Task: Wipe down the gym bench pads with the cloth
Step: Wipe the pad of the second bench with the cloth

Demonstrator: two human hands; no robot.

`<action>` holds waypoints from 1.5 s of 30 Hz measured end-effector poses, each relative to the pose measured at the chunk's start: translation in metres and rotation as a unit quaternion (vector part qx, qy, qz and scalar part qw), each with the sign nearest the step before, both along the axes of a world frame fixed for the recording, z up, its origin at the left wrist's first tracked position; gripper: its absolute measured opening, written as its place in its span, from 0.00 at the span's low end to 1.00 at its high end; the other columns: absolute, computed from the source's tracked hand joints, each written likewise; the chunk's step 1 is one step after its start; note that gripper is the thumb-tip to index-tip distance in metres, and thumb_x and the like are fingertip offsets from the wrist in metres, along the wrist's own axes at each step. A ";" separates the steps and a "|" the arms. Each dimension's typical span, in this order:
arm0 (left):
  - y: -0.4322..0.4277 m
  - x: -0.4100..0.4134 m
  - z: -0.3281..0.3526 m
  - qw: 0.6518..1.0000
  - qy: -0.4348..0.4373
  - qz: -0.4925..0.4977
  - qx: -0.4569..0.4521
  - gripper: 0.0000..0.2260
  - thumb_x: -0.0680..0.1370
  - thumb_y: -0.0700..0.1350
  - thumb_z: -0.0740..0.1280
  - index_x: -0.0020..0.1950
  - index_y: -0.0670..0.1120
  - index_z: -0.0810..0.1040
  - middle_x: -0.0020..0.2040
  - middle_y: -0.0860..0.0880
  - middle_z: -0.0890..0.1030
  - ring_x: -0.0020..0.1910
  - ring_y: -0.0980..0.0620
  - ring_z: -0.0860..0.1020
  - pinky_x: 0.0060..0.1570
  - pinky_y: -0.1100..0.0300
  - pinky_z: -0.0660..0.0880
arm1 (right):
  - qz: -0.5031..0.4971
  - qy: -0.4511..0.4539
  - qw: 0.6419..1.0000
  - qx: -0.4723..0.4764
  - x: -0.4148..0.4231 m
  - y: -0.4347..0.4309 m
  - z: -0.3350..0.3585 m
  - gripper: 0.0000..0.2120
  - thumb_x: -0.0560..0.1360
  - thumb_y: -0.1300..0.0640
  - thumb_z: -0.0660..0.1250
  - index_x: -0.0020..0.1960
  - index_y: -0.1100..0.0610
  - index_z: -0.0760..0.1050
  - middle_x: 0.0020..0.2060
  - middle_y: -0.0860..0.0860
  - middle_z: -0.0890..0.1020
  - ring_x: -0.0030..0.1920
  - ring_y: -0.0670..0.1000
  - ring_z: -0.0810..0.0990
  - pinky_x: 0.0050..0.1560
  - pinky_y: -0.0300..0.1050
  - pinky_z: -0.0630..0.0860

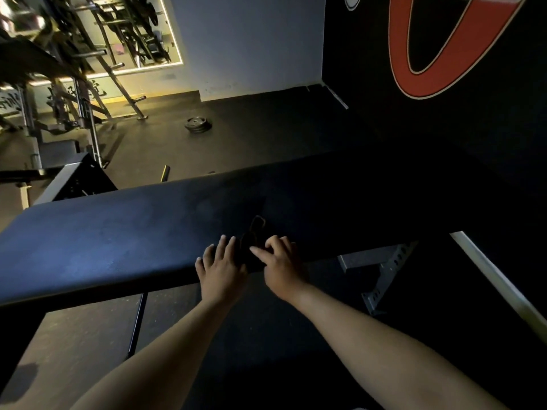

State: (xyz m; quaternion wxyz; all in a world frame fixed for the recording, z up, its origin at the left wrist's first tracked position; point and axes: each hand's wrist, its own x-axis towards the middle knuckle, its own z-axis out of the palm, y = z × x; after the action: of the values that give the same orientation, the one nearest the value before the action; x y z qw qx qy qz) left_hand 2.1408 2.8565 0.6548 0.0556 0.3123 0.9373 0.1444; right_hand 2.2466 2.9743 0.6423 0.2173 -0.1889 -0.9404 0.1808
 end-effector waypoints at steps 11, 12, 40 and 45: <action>0.021 0.009 0.008 0.998 -0.034 0.046 -0.016 0.33 0.80 0.53 0.64 0.81 0.54 0.53 0.83 0.49 0.49 0.81 0.42 0.46 0.76 0.36 0.47 | -0.201 -0.029 0.978 -0.047 0.039 0.075 0.006 0.20 0.73 0.58 0.59 0.61 0.48 0.80 0.54 0.49 0.73 0.53 0.58 0.73 0.53 0.53 0.65; 0.023 0.012 0.009 0.998 -0.042 0.054 -0.014 0.33 0.80 0.53 0.64 0.82 0.54 0.52 0.83 0.49 0.48 0.81 0.42 0.45 0.77 0.36 0.46 | -0.183 -0.038 0.980 -0.061 0.029 0.068 0.012 0.19 0.74 0.59 0.61 0.62 0.50 0.80 0.55 0.51 0.74 0.55 0.58 0.73 0.57 0.55 0.65; 0.023 0.013 0.022 0.996 -0.003 0.093 0.018 0.21 0.82 0.55 0.58 0.76 0.58 0.66 0.77 0.52 0.66 0.76 0.48 0.60 0.75 0.48 0.55 | 0.165 -0.163 0.972 0.031 -0.037 0.064 0.042 0.19 0.82 0.48 0.56 0.72 0.47 0.69 0.59 0.52 0.70 0.61 0.54 0.68 0.62 0.52 0.62; 0.030 0.005 0.022 0.995 -0.002 0.100 0.024 0.17 0.81 0.58 0.59 0.69 0.58 0.69 0.66 0.50 0.70 0.66 0.44 0.65 0.67 0.50 0.63 | 0.130 -0.184 0.973 0.041 -0.070 0.097 0.045 0.17 0.83 0.49 0.56 0.70 0.44 0.71 0.57 0.51 0.69 0.62 0.55 0.68 0.66 0.58 0.61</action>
State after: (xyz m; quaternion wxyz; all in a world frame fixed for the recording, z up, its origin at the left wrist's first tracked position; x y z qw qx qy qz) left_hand 2.1455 2.8861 0.6769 0.0354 0.2178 0.9600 0.1724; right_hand 2.1768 3.0716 0.6869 0.0228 -0.0859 -0.9874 0.1311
